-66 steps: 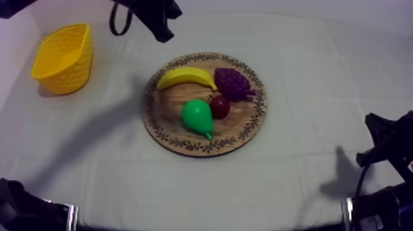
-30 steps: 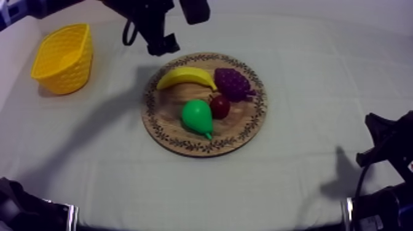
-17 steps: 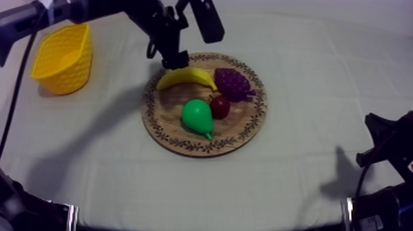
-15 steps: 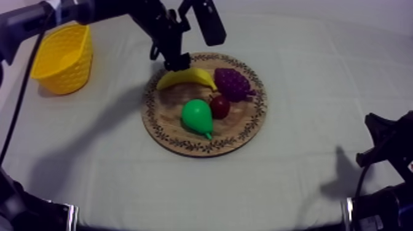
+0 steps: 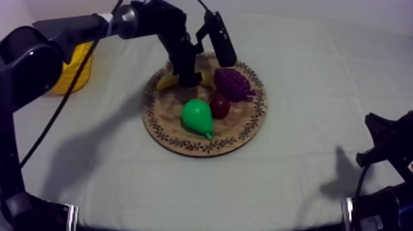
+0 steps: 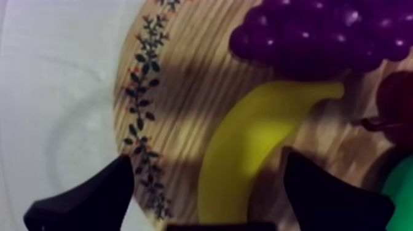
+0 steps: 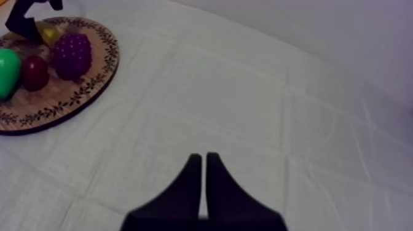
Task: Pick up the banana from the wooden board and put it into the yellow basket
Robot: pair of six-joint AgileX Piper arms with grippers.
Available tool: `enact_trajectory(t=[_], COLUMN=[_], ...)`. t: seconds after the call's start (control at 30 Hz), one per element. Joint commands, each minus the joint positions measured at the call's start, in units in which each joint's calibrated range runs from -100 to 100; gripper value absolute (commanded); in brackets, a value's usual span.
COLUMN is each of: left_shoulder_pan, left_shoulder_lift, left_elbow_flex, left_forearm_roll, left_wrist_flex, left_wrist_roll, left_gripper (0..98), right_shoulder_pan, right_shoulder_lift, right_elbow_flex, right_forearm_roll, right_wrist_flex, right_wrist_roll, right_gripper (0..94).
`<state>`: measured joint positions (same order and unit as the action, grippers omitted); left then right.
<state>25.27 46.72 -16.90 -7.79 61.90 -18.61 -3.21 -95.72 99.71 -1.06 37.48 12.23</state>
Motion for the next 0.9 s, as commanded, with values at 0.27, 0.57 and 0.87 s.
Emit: enact_trajectory(t=[0.27,0.57,0.87], left_shoulder_pan=[-0.47,-0.82,-0.73], left_shoulder_lift=[1.51,1.25,0.90], left_elbow_flex=[-0.92,0.81,2.15], left_forearm_roll=[0.13,0.23,0.19], left_wrist_flex=[-0.36,-1.69,-1.97], left_wrist_roll=[0.16,0.48,1.44], left_gripper=[75.3,46.8,30.0], right_shoulder_pan=[0.00,0.00,0.00], right_shoulder_lift=[-0.03,-0.03,-0.03], right_elbow_flex=[-0.05,-0.05,-0.05], right_forearm_roll=[0.01,0.01,0.01], right_wrist_flex=[0.26,0.26,0.26], right_wrist_roll=[0.01,0.01,0.01], right_gripper=[0.6,0.6,0.6])
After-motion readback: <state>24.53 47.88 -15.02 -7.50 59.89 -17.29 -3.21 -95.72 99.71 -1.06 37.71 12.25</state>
